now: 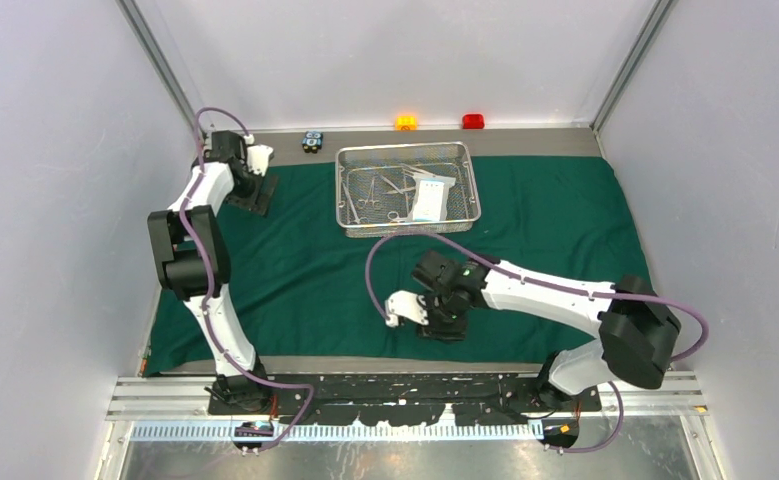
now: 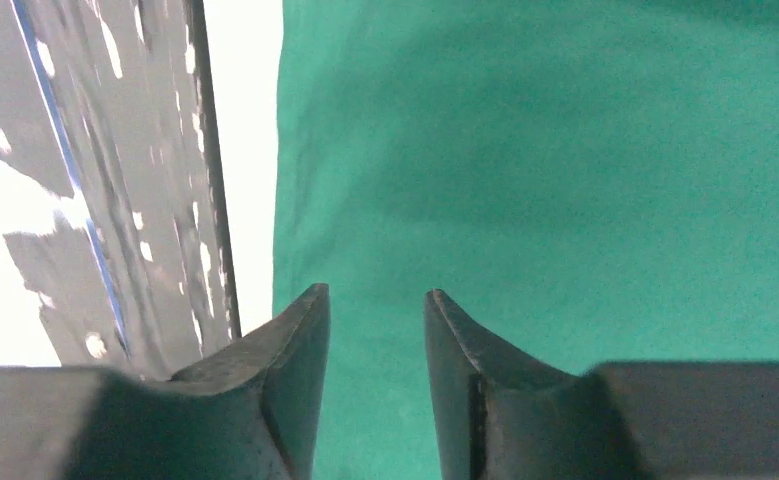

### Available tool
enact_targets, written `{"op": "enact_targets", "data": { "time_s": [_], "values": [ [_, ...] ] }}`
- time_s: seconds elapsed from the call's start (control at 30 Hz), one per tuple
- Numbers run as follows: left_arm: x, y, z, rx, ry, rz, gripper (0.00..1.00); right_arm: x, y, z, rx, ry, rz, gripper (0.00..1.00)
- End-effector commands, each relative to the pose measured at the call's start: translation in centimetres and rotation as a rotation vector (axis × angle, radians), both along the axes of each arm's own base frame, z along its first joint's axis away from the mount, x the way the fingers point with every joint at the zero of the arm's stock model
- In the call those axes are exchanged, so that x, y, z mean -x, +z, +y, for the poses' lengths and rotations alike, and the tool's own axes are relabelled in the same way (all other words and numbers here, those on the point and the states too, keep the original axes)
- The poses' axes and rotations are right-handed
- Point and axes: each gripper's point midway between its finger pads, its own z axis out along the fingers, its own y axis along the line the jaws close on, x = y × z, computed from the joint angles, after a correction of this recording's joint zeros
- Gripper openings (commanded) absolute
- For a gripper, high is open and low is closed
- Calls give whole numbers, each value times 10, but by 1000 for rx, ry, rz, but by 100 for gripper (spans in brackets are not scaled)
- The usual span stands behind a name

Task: Open and lay out the surgical kit
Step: Smooth out the surgical kit at the center of the board.

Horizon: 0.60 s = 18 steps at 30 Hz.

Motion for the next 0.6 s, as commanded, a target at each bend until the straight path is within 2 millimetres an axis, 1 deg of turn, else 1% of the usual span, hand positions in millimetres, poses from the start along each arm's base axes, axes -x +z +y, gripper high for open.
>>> {"op": "enact_targets", "data": {
  "time_s": [0.0,0.03,0.1,0.17,0.27,0.37,0.57],
  "values": [
    [-6,33,1,-13,-11,-88,74,-14,30,75,-271,-104,37,52],
    [-7,36,1,-13,-11,-93,74,-13,29,83,-280,-112,63,56],
    [-9,40,1,-13,-11,-104,74,-11,28,98,-300,-132,114,61],
    [-10,45,0,-10,-13,-115,74,-7,25,111,-308,-121,123,63],
    [-9,47,-1,-6,-17,-119,74,3,20,124,-299,-81,96,63],
    [-9,49,-1,-10,-21,-121,74,12,10,129,-264,-60,76,63],
    [-8,47,-2,-6,-29,-119,75,12,-12,125,-189,-51,29,63]
  ]
}}
